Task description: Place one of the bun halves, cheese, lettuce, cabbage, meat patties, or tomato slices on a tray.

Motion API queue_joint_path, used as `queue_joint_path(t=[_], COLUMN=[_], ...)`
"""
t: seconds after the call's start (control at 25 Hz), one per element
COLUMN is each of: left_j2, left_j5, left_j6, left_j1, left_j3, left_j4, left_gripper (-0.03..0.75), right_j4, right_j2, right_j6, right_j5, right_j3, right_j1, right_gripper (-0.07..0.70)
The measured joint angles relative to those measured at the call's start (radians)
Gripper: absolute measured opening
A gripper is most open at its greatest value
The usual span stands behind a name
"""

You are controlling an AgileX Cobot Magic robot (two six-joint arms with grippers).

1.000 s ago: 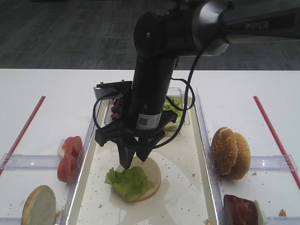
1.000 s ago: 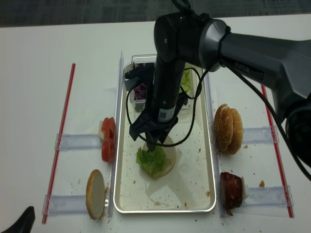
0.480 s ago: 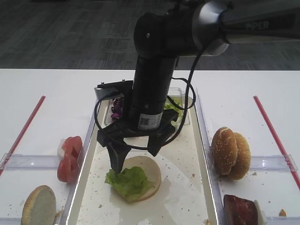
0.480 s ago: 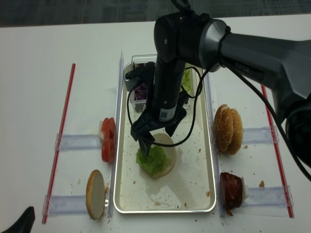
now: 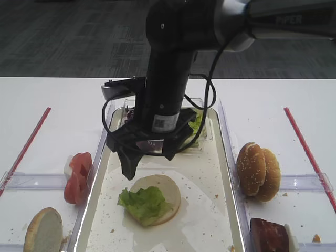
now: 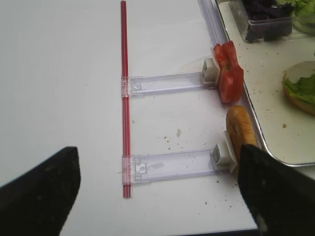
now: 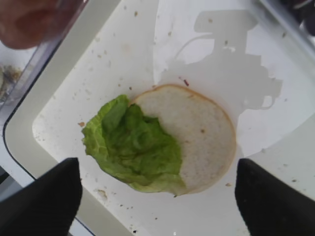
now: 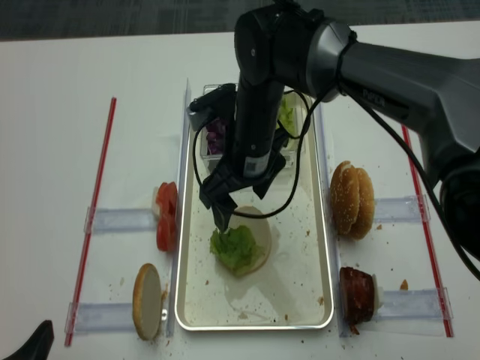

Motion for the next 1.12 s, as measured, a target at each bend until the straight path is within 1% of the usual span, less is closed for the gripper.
queue_joint_path(t=[0.2,0.36,0.56,0.64,0.76,0.88,1.12], left_j2=[0.0,0.0,0.0,0.0,0.0,0.0,0.0], left_j5=[0.0,0.0,0.0,0.0,0.0,0.0,0.0], left_j6=[0.0,0.0,0.0,0.0,0.0,0.0,0.0], left_j1=[0.0,0.0,0.0,0.0,0.0,0.0,0.0], left_j3=[0.0,0.0,0.0,0.0,0.0,0.0,0.0], left_j4=[0.0,0.0,0.0,0.0,0.0,0.0,0.0], left_gripper=[0.598,0.598,0.598,0.598,0.598,0.598,0.598], right_j4=[-0.071,-0.118,-0.169,-0.171,-0.173,-0.177,-0.184], right_j2=[0.0,0.0,0.0,-0.002,-0.014,-0.036,-0.053], right_j6=[0.0,0.002,0.002,0.002,0.002,0.002,0.002], right_j5=[0.002,0.004,0.008,0.008,0.008,0.01,0.012], right_j3=[-0.085,-0.123,-0.13,-0.13,-0.13,-0.13,-0.133], right_j1=[0.0,0.0,-0.002,-0.015,-0.062,-0.133,-0.288], right_gripper=[0.646,0.646,0.646,0.643,0.626,0.603,0.593])
